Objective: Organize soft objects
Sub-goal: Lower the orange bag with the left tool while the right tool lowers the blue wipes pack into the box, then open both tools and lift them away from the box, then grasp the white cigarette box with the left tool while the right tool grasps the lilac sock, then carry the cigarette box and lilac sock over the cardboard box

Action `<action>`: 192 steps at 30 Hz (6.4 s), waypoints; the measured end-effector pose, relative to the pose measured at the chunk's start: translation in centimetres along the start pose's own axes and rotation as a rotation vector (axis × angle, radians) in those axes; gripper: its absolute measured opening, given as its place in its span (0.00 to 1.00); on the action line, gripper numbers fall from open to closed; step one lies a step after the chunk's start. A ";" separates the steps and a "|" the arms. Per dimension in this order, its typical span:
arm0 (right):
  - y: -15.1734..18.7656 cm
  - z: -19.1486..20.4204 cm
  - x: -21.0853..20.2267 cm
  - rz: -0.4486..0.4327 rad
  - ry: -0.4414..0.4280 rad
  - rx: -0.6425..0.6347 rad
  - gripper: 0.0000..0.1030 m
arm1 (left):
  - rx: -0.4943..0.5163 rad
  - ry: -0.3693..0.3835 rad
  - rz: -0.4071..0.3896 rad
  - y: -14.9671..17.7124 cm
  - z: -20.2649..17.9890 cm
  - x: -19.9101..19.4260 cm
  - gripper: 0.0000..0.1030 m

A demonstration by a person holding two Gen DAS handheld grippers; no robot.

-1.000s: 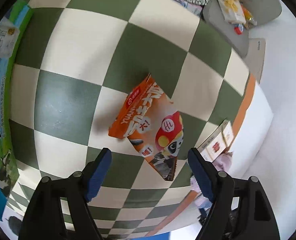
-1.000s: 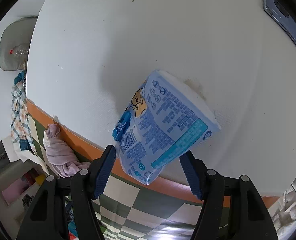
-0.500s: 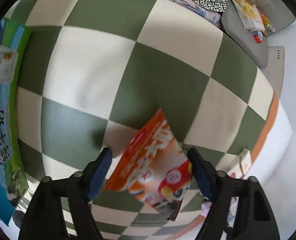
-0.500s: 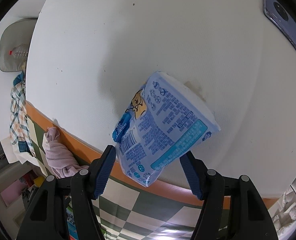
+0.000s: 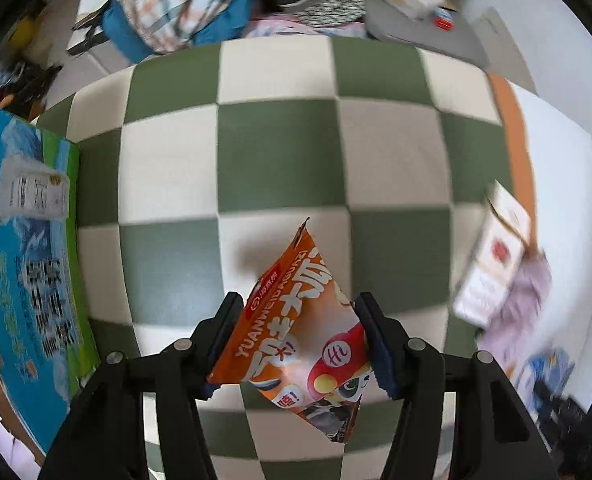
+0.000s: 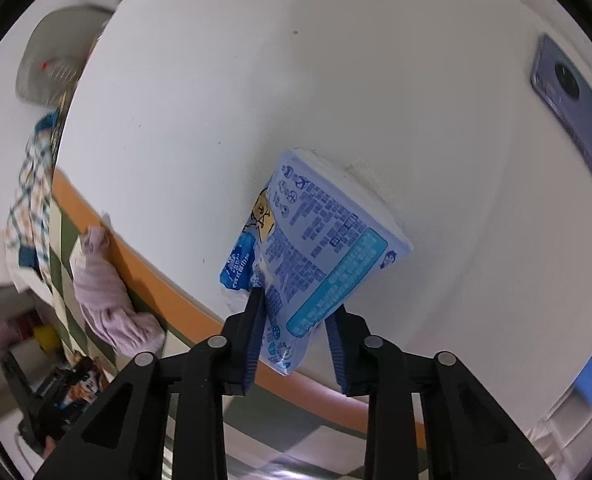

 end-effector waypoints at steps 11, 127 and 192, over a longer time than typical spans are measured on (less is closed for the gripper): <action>4.6 4.6 -3.6 0.039 -0.063 -0.312 0.27 | 0.167 0.148 -0.044 6.7 0.0 -7.4 0.54; 39.6 27.9 -17.3 -0.211 -0.151 -0.991 1.00 | -0.025 -0.136 -0.441 18.6 23.8 -25.9 0.90; -2.6 13.0 3.2 0.015 0.218 -0.545 0.31 | 0.372 -0.032 0.047 -1.2 -15.1 1.1 0.51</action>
Point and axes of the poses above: each gripper's, at about its wrist camera, not at the fingertips, and x roughly the way its jaws point, z to its left, y to its underside, the point moved 2 cm from there along x, roughly the way its jaws point, and after that the axes turned 3 degrees about -z, right-handed, at the moved point
